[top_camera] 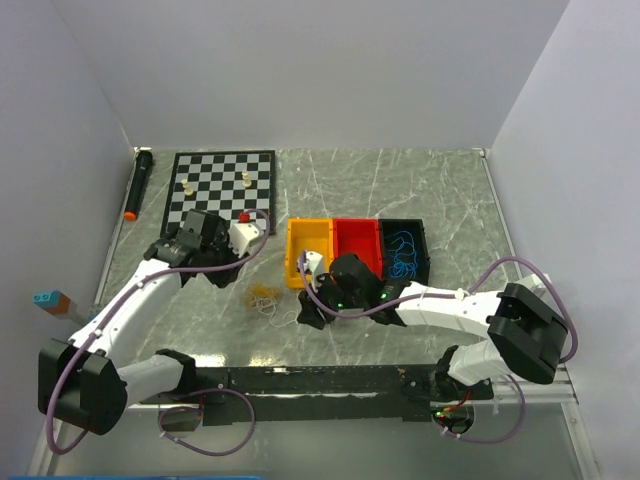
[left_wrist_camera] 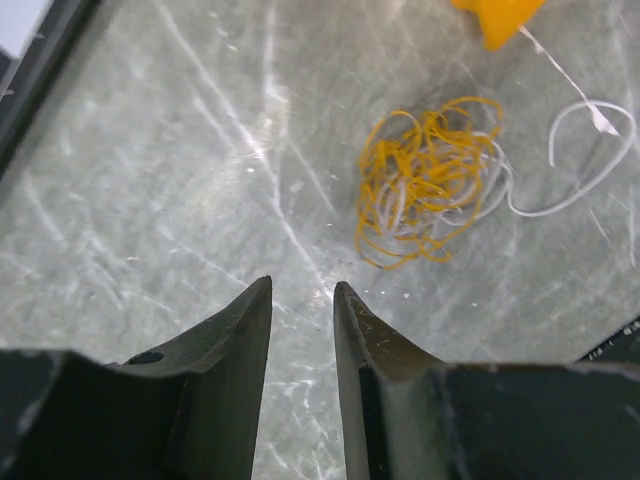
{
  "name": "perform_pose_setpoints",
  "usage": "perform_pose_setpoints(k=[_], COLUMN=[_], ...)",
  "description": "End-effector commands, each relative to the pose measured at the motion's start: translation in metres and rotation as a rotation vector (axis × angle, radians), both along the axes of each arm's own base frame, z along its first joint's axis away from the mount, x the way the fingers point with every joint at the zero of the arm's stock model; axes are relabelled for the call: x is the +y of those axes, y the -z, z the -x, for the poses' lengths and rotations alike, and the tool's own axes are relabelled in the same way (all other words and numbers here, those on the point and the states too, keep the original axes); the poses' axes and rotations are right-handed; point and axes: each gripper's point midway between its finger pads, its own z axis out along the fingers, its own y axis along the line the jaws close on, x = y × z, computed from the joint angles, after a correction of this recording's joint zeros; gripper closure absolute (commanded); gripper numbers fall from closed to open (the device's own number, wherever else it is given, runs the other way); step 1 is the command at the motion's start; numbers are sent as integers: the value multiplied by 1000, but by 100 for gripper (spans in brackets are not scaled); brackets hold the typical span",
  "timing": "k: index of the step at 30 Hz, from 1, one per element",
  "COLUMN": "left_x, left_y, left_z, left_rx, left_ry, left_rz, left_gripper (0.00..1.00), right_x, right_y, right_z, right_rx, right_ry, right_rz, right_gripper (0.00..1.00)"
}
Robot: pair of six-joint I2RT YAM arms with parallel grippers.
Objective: Untangle the cables
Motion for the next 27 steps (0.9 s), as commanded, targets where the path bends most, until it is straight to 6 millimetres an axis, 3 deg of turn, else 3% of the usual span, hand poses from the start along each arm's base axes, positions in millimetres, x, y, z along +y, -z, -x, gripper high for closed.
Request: perform_pose_setpoints(k=[1, 6, 11, 16, 22, 27], left_x=[-13, -26, -22, -22, -29, -26], left_y=[11, 24, 31, 40, 37, 46], left_z=[21, 29, 24, 33, 32, 34], left_rx=[100, 172, 297, 413, 377, 385], left_ry=[145, 225, 243, 271, 311, 324], left_rz=[59, 138, 218, 284, 324, 305], left_gripper=[63, 62, 61, 54, 53, 53], right_x=[16, 22, 29, 42, 51, 56], right_y=[-18, -11, -1, 8, 16, 21], right_z=[-6, 3, 5, 3, -7, -15], right_rx=[-182, -267, -318, -322, -345, -367], right_ry=[-102, -191, -229, -244, -246, -243], right_rz=[-53, -24, 23, 36, 62, 90], right_gripper=[43, 41, 37, 37, 37, 37])
